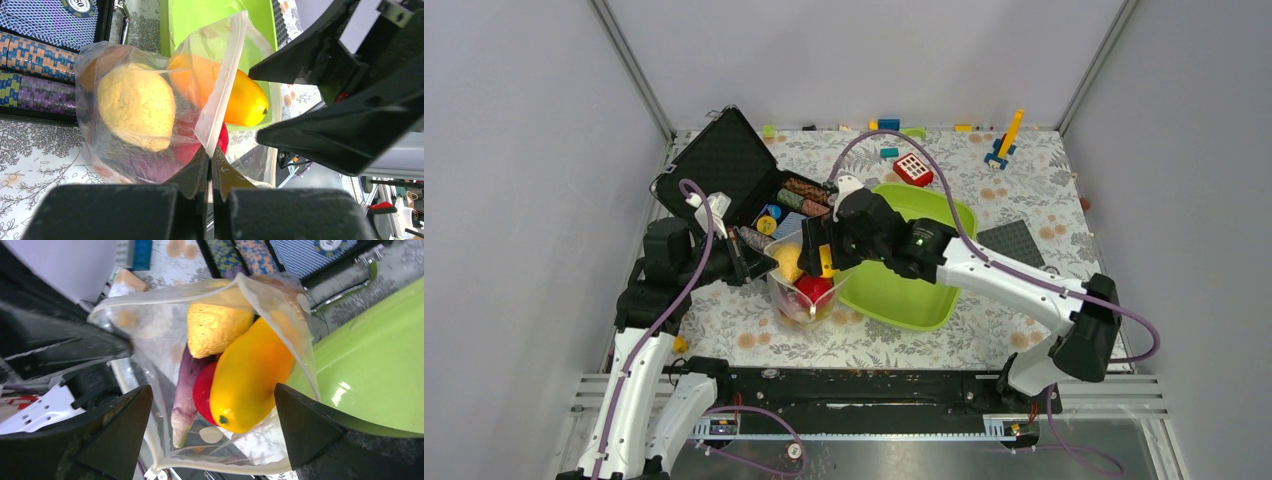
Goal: Place the food in the zip-top bag and seal the zipper
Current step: Place the fake fruit in the zipper food storage bag, then adjust the zipper food storage bag at the center of the board.
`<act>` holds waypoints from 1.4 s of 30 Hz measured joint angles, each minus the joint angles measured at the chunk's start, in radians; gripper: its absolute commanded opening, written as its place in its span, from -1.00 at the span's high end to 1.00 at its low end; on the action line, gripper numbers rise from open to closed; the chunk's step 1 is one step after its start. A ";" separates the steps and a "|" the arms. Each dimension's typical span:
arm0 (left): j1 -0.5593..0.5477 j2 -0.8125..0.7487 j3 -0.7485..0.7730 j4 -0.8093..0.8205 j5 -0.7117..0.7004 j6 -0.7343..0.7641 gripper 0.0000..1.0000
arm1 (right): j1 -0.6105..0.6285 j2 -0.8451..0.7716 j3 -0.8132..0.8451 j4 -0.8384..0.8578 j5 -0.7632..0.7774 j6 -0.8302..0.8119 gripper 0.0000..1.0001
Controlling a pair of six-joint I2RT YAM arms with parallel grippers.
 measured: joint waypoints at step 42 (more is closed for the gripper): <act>0.001 -0.067 -0.092 0.116 0.027 -0.124 1.00 | -0.142 -0.137 -0.200 0.065 -0.202 -0.167 1.00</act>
